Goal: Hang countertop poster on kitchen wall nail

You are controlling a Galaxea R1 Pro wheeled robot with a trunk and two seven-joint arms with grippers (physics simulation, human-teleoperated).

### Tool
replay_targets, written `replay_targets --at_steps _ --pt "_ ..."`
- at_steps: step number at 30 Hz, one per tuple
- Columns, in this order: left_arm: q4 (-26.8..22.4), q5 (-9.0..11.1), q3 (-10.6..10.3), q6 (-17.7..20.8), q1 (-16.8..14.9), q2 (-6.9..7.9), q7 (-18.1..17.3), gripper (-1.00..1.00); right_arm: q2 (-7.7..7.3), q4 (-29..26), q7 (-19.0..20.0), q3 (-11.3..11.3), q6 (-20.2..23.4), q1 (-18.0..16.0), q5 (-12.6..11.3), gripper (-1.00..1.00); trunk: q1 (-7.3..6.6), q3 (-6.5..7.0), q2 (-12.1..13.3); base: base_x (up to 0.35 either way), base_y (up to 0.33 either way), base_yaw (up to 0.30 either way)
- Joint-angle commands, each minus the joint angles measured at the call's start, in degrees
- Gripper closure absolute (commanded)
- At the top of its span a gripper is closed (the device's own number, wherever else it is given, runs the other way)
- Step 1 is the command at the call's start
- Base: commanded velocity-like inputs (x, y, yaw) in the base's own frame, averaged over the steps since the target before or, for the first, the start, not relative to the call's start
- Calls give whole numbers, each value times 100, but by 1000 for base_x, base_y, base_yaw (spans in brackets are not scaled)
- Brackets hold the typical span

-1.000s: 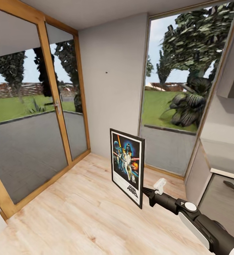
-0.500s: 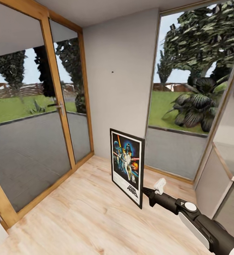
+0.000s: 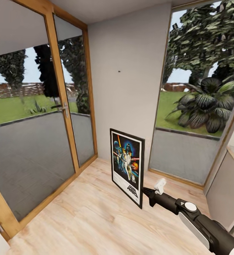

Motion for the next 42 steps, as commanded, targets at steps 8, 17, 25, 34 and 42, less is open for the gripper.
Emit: replay_targets --at_steps 8,17,25,34,42 --pt "0 32 11 -5 2 -1 -37 -100 -2 7 19 22 -17 -7 -56 100 5 0 -2 249 275 0" --pt "1 32 11 -7 2 -1 -37 -100 1 7 24 22 -20 -4 -56 100 5 0 -2 249 276 0" --pt "0 32 11 -7 2 -1 -37 -100 -2 4 27 22 -13 -3 -56 100 5 0 -2 247 277 0" --pt "0 32 11 -7 2 -1 -37 -100 -5 3 27 22 -17 -5 -56 100 5 0 -2 240 282 0" --pt "0 32 11 -7 2 -1 -37 -100 -5 5 27 22 -17 -6 -56 100 5 0 -2 214 302 -77"
